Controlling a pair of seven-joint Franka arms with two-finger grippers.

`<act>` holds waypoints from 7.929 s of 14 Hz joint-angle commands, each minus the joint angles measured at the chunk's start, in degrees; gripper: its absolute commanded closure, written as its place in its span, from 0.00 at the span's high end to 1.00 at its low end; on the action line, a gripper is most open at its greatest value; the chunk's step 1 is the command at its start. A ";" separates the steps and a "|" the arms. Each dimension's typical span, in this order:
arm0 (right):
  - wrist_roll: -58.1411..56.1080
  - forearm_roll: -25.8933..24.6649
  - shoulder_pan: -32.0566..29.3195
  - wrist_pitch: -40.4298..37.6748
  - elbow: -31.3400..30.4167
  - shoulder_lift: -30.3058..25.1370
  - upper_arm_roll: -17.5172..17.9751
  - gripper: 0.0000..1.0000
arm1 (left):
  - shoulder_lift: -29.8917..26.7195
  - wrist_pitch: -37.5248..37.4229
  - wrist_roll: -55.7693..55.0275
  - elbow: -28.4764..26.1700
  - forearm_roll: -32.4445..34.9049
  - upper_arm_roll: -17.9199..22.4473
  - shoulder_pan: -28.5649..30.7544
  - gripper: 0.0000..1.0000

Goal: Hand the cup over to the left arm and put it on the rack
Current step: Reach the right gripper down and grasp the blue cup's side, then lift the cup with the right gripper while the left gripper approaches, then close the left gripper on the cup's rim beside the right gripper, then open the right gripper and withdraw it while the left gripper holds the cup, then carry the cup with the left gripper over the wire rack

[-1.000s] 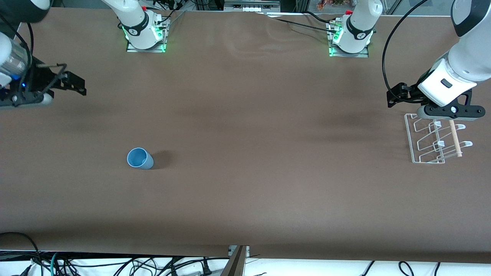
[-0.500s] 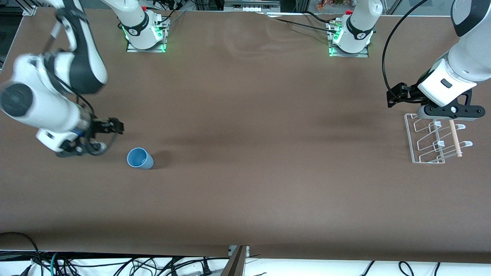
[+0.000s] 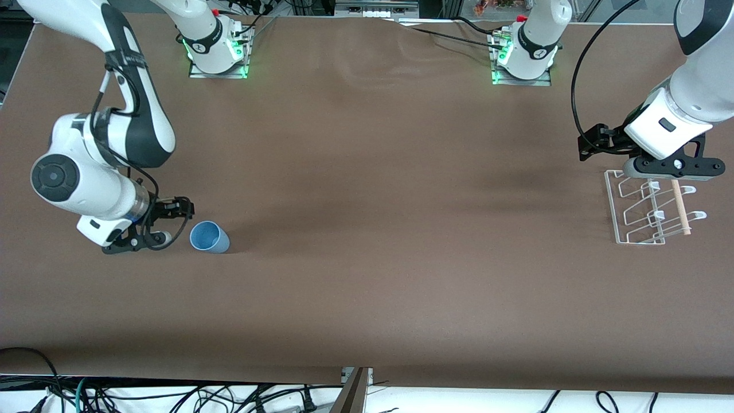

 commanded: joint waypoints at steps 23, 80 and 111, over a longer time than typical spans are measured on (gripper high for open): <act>7.03 4.91 0.21 -4.46 10.49 10.79 1.20 0.00 | 0.30 -1.63 1.06 1.03 0.36 -0.05 -0.11 1.00; 62.49 46.06 19.73 -5.02 29.66 8.95 13.60 0.97 | 3.91 14.10 86.49 -17.69 -54.84 -7.70 -3.19 0.12; 20.40 7.05 -5.99 -28.50 1.04 -27.87 6.70 0.99 | 11.91 -8.51 48.61 -27.68 73.10 -8.14 3.40 0.06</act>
